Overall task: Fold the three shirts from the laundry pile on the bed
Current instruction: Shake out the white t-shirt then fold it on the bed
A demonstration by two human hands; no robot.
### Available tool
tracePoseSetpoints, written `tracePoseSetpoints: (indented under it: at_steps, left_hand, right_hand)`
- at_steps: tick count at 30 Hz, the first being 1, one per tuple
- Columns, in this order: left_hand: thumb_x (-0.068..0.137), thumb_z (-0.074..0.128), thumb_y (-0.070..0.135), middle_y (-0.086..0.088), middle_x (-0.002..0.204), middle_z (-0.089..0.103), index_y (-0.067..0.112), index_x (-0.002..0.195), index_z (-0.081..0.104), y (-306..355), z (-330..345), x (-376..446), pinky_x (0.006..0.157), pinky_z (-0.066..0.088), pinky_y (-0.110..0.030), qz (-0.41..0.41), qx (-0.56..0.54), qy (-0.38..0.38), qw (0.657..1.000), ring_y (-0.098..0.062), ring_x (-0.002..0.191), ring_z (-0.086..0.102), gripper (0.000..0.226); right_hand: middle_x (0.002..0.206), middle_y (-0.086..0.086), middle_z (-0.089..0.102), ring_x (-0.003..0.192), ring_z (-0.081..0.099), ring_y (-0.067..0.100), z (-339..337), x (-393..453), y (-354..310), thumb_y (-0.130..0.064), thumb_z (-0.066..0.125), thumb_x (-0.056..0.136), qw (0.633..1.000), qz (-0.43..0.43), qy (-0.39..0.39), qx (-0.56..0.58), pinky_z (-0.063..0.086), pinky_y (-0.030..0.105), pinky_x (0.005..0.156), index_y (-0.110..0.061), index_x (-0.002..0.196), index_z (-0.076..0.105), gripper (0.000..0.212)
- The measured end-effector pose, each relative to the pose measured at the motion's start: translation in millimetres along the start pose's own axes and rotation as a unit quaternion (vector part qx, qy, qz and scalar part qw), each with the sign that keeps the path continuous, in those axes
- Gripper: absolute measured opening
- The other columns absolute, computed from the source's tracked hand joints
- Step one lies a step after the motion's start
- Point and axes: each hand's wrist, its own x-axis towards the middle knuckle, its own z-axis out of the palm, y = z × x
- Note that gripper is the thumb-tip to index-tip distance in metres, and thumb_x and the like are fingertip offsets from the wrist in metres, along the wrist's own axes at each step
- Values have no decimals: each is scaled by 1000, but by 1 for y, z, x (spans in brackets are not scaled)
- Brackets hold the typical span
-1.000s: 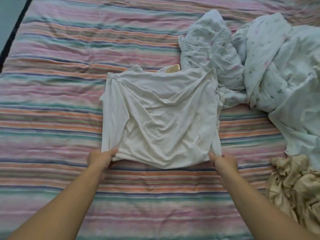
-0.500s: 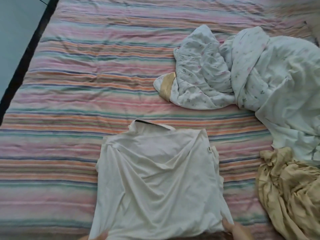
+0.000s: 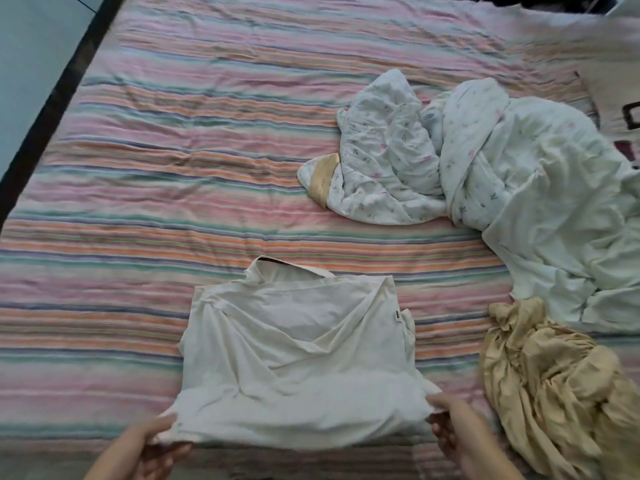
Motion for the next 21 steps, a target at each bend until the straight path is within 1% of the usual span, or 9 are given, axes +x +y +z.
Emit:
tracePoseSetpoints:
  at_steps: [1, 3, 6, 11, 14, 16, 18, 19, 21]
  left_hand:
    - [84, 66, 30, -19, 50, 66, 0, 119, 59, 21, 22, -41, 27, 44, -25, 42, 7, -5, 999, -27, 34, 62, 46]
    - [90, 56, 18, -14, 46, 65, -4, 99, 63, 67, 38, -75, 28, 38, -16, 60, 4, 47, 997, -16, 29, 57, 24]
    - [89, 55, 19, -8, 41, 62, 4, 77, 61, 97, 52, -68, 30, 33, -9, 112, -10, 36, 993, -10, 27, 53, 20]
    - [90, 55, 21, -5, 44, 65, 9, 76, 61, 155, 84, -49, 30, 34, -8, 120, -49, 59, 990, -9, 32, 59, 20]
    - [95, 50, 23, -7, 53, 70, 8, 81, 59, 172, 101, -30, 36, 43, -12, 131, -94, 31, 986, -12, 39, 65, 22]
    - [98, 46, 25, -12, 83, 73, 4, 101, 60, 179, 109, -18, 53, 54, -19, 165, -144, 4, 976, -18, 66, 73, 25]
    - [99, 46, 23, -11, 121, 62, 7, 133, 50, 180, 113, -4, 88, 52, -32, 224, -165, 16, 960, -25, 110, 63, 38]
    - [98, 50, 24, -8, 134, 56, 11, 140, 45, 177, 113, 2, 100, 46, -38, 260, -139, 37, 955, -25, 123, 55, 45]
    - [88, 65, 32, -3, 145, 48, 18, 143, 43, 165, 112, 12, 108, 40, -43, 328, -12, 104, 939, -24, 130, 48, 60]
  right_hand:
    - [42, 8, 54, 22, 39, 8, 3, -4, -14, -10, 70, 82, 1000, 5, 1, 17, 28, 11, 29, 1, 68, 62, 20]
    - [43, 3, 56, 23, 41, 5, 10, -5, -35, -16, 70, 85, 999, -17, -14, 26, 28, 9, 29, -5, 66, 60, 24]
    - [43, -1, 58, 27, 47, 3, 27, -3, -63, -20, 71, 84, 997, -43, -21, 63, 32, 10, 30, -6, 71, 64, 20]
    - [37, -6, 57, 27, 50, 1, 59, 10, -103, -24, 63, 92, 991, -26, -55, 122, 30, 7, 28, -11, 74, 60, 22]
    - [38, -5, 58, 30, 54, 1, 80, 23, -116, -26, 58, 97, 978, -32, -65, 195, 31, 8, 29, -11, 76, 57, 26]
    - [65, 0, 71, 53, 68, 8, 95, 25, -120, -31, 51, 101, 960, -58, -90, 258, 44, 14, 41, -7, 99, 61, 25]
    - [115, 4, 67, 95, 67, 21, 109, 29, -118, -30, 44, 104, 949, -94, -101, 282, 51, 25, 71, -6, 134, 51, 40]
    - [133, 6, 59, 107, 61, 25, 117, 27, -114, -28, 45, 104, 954, -119, -95, 258, 50, 31, 83, -8, 143, 46, 44]
    - [146, 5, 51, 120, 55, 26, 133, 23, -97, -27, 54, 100, 971, -200, -61, 118, 47, 39, 98, -17, 147, 43, 50]
